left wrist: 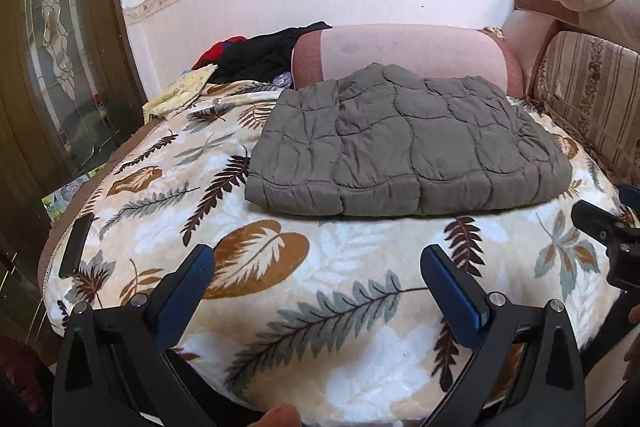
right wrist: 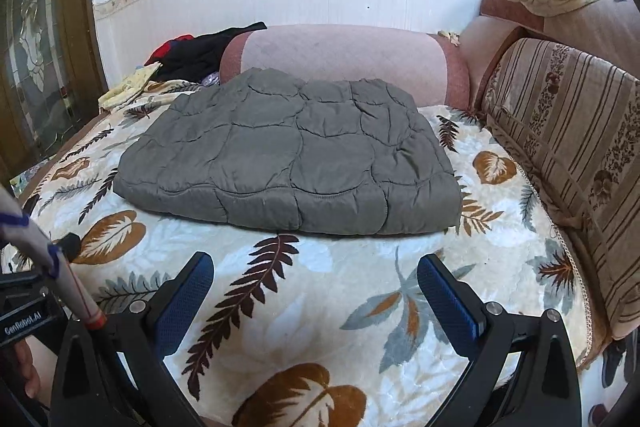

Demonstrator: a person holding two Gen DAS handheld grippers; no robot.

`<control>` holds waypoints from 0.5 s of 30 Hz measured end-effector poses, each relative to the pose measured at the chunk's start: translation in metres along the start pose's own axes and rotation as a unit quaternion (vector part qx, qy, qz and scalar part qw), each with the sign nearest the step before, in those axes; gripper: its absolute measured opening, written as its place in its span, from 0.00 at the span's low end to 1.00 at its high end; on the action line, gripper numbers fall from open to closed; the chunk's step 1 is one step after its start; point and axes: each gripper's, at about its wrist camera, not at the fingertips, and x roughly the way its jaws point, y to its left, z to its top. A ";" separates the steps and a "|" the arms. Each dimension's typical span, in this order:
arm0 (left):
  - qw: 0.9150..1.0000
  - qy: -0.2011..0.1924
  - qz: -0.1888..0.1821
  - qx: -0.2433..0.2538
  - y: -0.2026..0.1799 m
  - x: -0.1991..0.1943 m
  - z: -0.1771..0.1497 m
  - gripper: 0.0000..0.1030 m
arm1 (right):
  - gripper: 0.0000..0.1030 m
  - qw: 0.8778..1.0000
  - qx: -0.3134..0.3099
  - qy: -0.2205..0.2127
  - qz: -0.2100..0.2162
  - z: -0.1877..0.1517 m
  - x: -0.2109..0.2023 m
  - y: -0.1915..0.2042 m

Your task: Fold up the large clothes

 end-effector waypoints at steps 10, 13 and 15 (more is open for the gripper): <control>1.000 -0.005 -0.011 -0.006 -0.003 -0.020 -0.006 0.99 | 1.00 1.000 -0.001 -0.010 0.000 -0.005 -0.018 0.003; 1.000 -0.009 -0.003 -0.003 -0.006 -0.022 -0.006 0.99 | 1.00 1.000 -0.002 -0.013 -0.002 -0.005 -0.020 0.004; 1.000 -0.008 -0.004 -0.002 -0.005 -0.022 -0.007 0.99 | 1.00 1.000 0.000 -0.014 -0.002 -0.005 -0.020 0.004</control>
